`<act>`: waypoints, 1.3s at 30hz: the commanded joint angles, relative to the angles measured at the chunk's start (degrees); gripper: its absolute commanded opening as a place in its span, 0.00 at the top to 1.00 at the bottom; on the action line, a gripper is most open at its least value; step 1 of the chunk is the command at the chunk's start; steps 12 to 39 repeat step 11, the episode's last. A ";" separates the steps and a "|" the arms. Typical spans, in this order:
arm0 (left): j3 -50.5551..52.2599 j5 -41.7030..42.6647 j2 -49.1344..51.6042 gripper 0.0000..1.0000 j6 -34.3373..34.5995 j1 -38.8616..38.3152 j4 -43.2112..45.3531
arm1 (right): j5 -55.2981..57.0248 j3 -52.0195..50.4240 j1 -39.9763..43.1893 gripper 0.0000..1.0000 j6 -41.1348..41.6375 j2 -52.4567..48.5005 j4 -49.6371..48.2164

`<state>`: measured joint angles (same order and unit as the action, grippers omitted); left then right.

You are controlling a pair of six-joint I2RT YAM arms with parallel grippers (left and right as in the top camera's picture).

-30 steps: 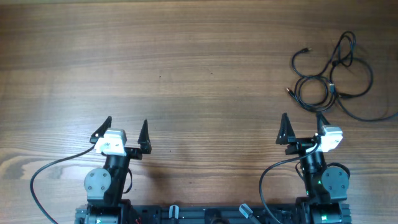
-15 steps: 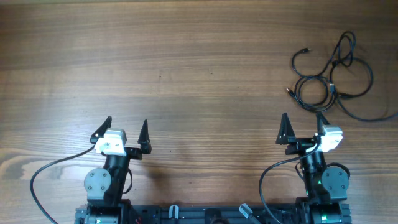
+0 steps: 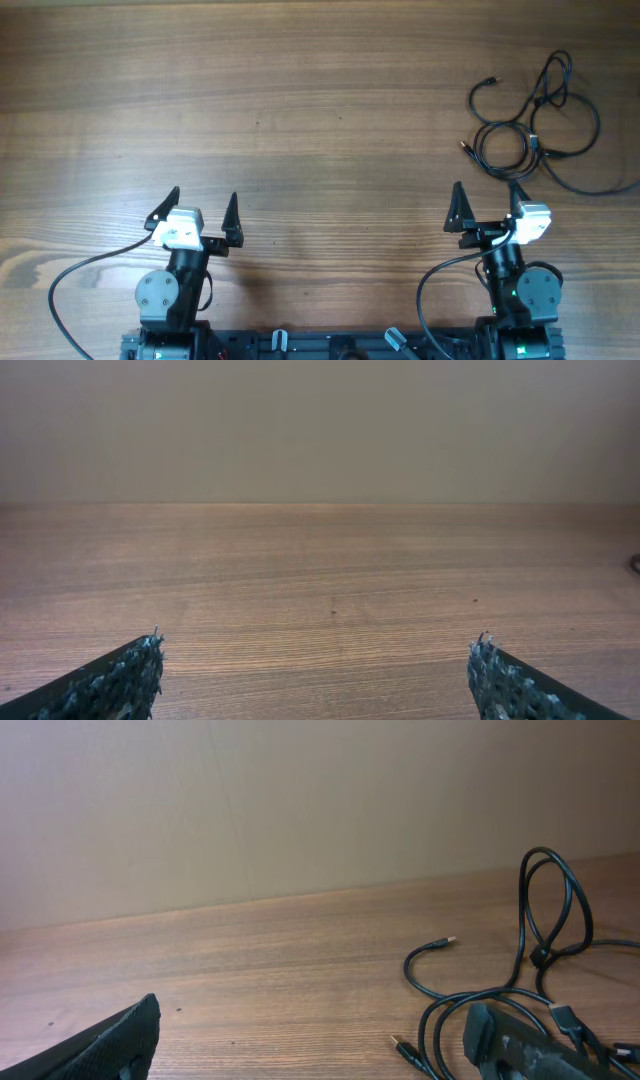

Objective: Untangle cables

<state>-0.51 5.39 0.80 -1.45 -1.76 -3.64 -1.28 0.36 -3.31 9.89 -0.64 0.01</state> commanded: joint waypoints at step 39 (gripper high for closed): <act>0.20 -0.35 -0.48 0.00 -1.14 0.15 -0.46 | -0.57 -0.07 -0.28 0.00 0.76 0.44 -0.17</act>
